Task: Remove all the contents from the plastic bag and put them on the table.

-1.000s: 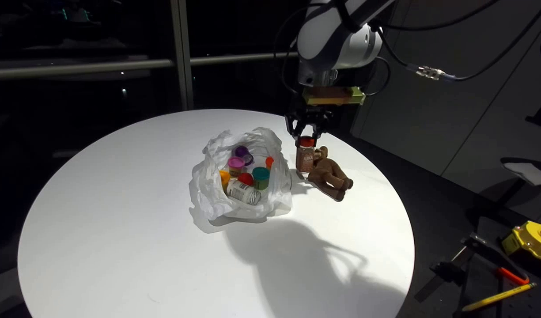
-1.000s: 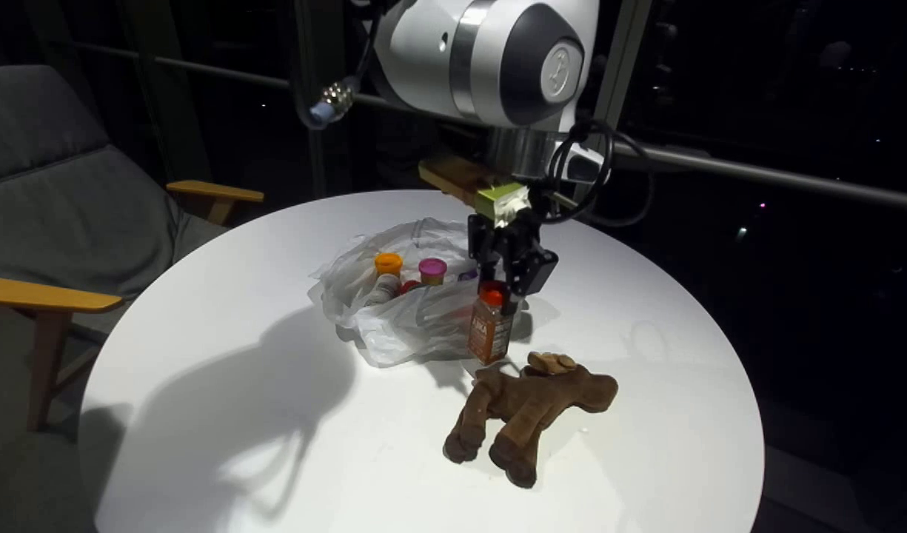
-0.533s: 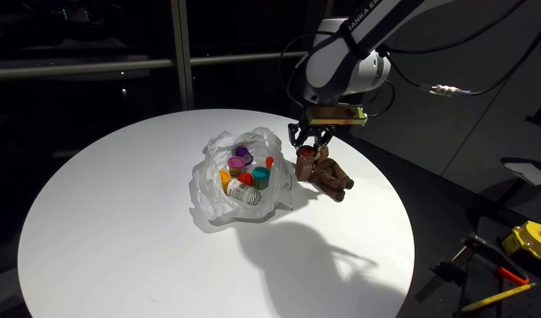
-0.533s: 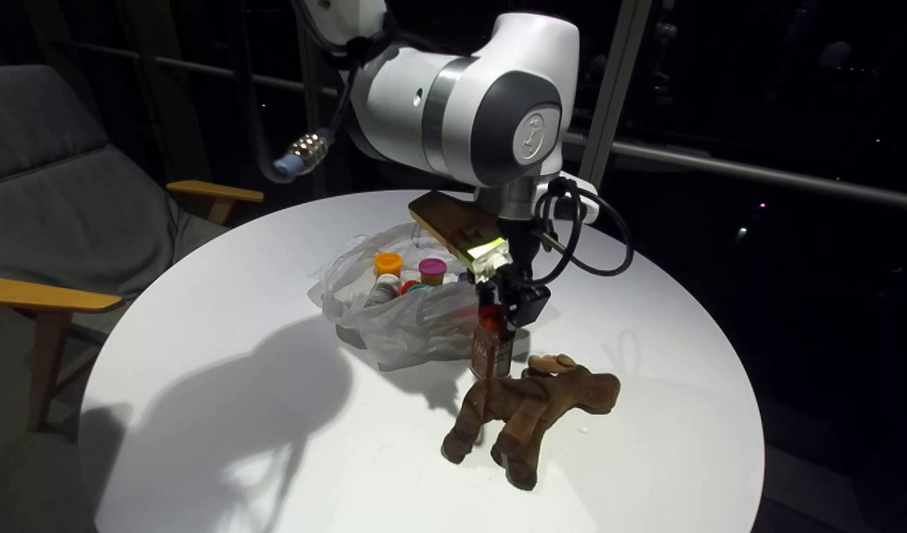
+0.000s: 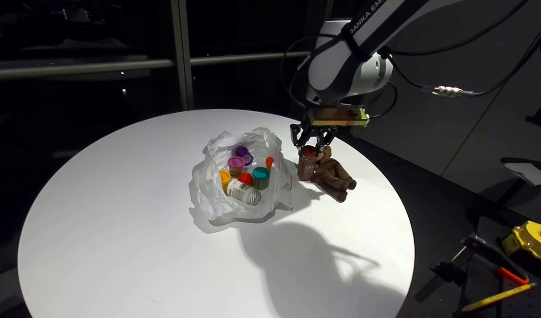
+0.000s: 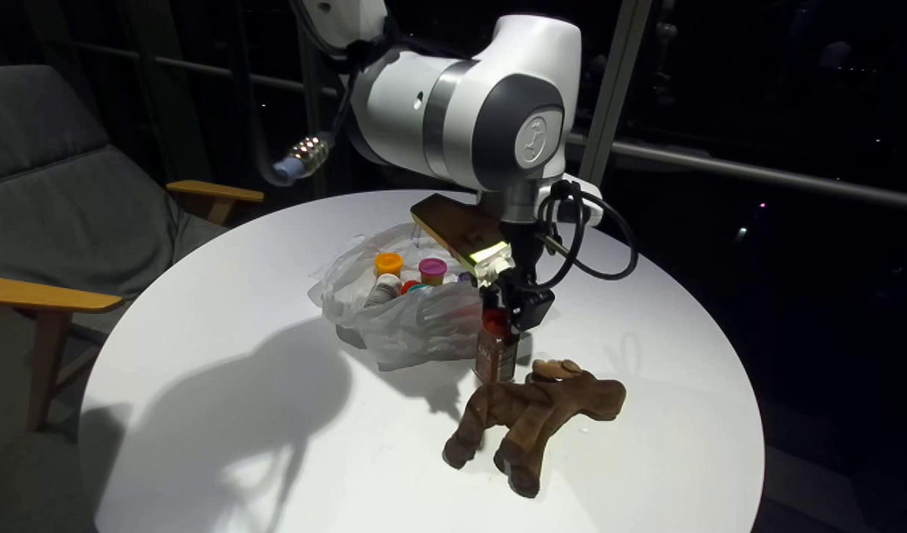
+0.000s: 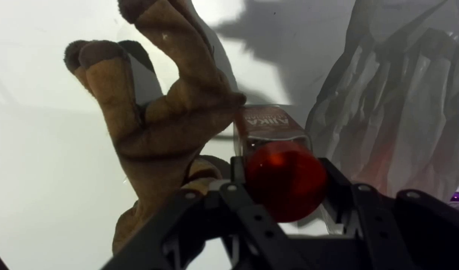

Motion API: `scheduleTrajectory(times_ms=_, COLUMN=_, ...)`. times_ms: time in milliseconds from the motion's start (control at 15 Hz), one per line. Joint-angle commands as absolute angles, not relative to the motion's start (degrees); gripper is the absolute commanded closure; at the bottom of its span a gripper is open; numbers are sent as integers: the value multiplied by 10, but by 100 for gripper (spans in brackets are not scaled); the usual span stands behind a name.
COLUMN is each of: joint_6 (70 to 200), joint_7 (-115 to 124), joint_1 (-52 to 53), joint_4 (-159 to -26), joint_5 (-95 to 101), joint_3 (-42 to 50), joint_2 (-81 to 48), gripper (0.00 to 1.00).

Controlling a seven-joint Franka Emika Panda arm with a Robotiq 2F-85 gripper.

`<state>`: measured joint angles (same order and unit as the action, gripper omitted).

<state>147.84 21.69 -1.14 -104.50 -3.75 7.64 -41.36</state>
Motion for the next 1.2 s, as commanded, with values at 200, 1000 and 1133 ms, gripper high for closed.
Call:
scheduleTrajectory(times_ms=200, joint_6=1470, joint_7=219, joint_1=5, joint_4=-1066, joint_5=-32, joint_3=93, joint_2=-395, gripper=25)
scheduleTrajectory(times_ms=1000, joint_6=1378, joint_7=193, joint_1=67, joint_4=-1008, joint_5=26, joint_3=59, joint_2=-355, gripper=0)
scheduleTrajectory(times_ms=1133, joint_6=1362, joint_7=159, joint_1=74, joint_4=-969, joint_5=36, joint_3=37, joint_2=-389, gripper=0)
